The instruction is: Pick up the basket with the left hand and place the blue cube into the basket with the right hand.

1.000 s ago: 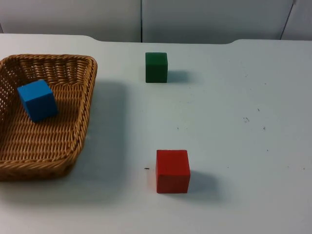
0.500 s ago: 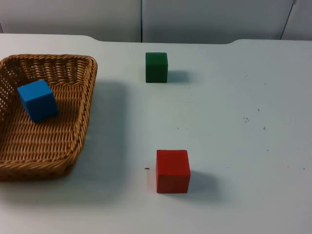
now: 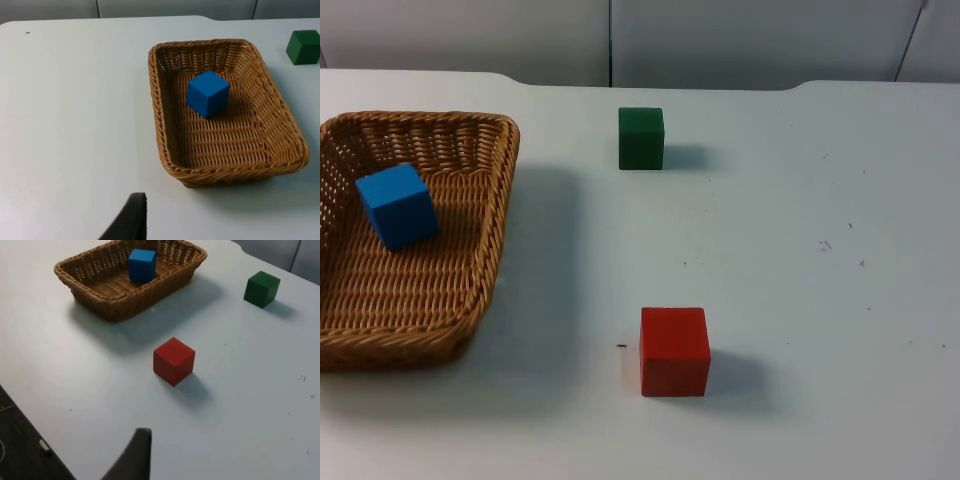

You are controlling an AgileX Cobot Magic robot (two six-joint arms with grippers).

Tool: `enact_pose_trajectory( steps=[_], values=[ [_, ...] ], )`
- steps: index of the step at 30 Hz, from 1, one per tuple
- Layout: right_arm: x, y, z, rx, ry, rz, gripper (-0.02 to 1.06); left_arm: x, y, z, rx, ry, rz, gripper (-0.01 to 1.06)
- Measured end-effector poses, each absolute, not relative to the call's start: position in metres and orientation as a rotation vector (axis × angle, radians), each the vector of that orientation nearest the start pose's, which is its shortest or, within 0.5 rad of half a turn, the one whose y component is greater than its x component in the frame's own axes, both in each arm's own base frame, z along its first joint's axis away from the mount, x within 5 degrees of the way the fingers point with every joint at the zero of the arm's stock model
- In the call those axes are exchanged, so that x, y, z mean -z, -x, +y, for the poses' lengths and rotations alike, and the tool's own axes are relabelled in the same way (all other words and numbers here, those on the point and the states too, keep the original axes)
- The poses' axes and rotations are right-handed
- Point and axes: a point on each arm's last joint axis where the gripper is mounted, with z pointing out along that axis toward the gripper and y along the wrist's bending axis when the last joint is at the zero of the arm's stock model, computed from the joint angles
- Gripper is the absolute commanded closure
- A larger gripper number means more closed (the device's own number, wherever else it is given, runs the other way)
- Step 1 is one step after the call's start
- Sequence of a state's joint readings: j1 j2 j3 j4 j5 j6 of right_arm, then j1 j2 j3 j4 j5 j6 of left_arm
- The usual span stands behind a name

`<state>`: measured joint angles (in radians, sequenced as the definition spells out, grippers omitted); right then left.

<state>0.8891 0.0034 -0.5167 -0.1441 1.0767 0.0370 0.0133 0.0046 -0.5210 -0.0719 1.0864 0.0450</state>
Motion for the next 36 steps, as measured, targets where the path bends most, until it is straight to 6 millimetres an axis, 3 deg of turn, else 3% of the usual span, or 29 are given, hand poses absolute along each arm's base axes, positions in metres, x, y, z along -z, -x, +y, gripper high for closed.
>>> enact_pose_trajectory(
  steps=[6, 11, 36],
  values=[
    [-0.2811, -0.0042, -0.0131, -0.41, 0.837, 1.888, 0.08, -0.2812, 0.0077, -0.0059, 0.05, -0.038, 2.051, 0.0],
    [-0.2811, -0.0042, -0.0131, -0.41, 0.837, 1.888, 0.0, -0.2812, 0.0077, -0.0059, 0.05, -0.038, 2.051, 0.0],
    [-0.2811, -0.004, -0.0129, -0.416, 0.837, 1.89, 0.0, -0.2812, 0.0077, -0.0059, 0.05, -0.038, 2.051, 0.0]
  ],
)
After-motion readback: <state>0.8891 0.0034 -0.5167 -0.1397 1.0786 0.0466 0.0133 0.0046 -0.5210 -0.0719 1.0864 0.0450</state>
